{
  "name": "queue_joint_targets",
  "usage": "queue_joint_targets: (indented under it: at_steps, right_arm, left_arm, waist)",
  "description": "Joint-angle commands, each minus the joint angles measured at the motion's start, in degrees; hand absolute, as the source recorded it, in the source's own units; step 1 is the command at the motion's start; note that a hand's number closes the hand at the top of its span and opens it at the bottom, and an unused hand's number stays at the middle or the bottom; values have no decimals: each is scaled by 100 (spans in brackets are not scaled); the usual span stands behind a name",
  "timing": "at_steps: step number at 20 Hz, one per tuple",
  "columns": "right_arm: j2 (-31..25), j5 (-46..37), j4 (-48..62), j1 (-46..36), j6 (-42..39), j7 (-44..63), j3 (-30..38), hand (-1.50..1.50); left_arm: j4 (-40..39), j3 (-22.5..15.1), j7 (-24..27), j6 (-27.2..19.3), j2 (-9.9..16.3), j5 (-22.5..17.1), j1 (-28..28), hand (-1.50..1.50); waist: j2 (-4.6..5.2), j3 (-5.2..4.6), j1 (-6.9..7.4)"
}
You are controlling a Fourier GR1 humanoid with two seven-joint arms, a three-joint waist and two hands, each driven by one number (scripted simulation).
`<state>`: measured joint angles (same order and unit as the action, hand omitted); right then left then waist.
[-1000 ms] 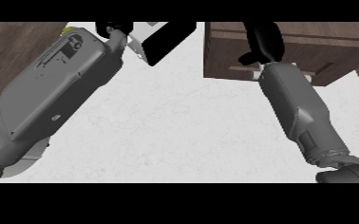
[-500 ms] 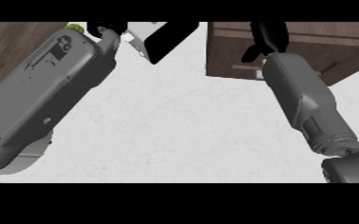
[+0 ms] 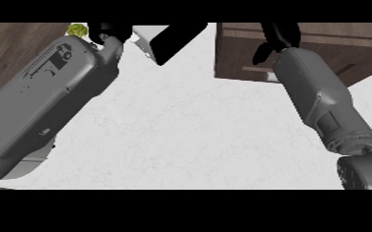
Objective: Pick up the can, place it into the drawer and close the drawer
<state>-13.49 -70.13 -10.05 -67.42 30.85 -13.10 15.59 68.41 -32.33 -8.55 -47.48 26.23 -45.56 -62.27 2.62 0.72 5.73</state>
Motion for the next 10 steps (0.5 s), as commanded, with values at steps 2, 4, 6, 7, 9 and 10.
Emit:
queue_joint_targets:
  at_steps: [2, 4, 6, 7, 9, 10]
  right_arm:
    - [413, 1249, -189, -428, -408, -458, 1107, -150]
    - [415, 1646, -235, -303, -432, -741, 1497, -150]
    - [339, 1846, -201, -361, -707, -907, 1689, -150]
    - [286, 1923, -191, -362, -786, -958, 1769, -150]
    - [252, 1955, -142, -501, -949, -972, 1810, -150]
    - [106, 2018, -131, -532, -1108, -995, 1878, -150]
  left_arm:
    - [24, 72, -43, -17, 36, -7, 48, -150]
    - [181, 8, -115, -81, 96, 33, 63, -150]
    - [117, 49, -13, -1, 108, 49, 213, -150]
    - [373, -40, -168, 50, 268, 44, 271, -150]
    - [302, 40, -122, -42, 155, 75, 191, -150]
    - [478, 16, -141, -84, 139, 45, 383, -150]
  waist:
    - [-54, -29, 64]
    - [-88, -16, 113]
    - [-60, -39, 24]
    - [-110, -40, 143]
    - [-67, -49, 61]
    - [-100, -54, 68]
